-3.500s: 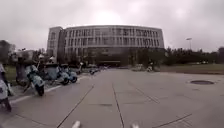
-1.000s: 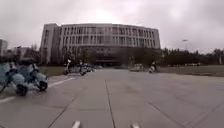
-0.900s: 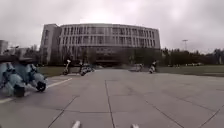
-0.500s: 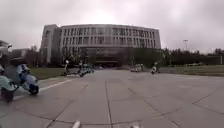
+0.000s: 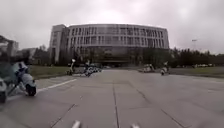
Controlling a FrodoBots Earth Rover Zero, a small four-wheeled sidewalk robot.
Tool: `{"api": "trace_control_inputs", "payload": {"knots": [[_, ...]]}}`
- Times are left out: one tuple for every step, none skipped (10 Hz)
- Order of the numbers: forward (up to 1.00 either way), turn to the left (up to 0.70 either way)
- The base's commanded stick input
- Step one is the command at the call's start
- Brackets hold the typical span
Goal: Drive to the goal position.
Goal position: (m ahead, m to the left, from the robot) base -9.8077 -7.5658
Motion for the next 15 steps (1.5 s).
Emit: {"api": "trace_control_inputs", "payload": {"knots": [[0.70,0.00],[0.70,0.00],[0.70,0.00],[0.70,0.00],[0.70,0.00],[0.70,0.00],[0.70,0.00],[0.70,0.00],[0.70,0.00],[0.70,0.00],[0.70,0.00],[0.70,0.00],[0.70,0.00],[0.70,0.00],[0.70,0.00]]}}
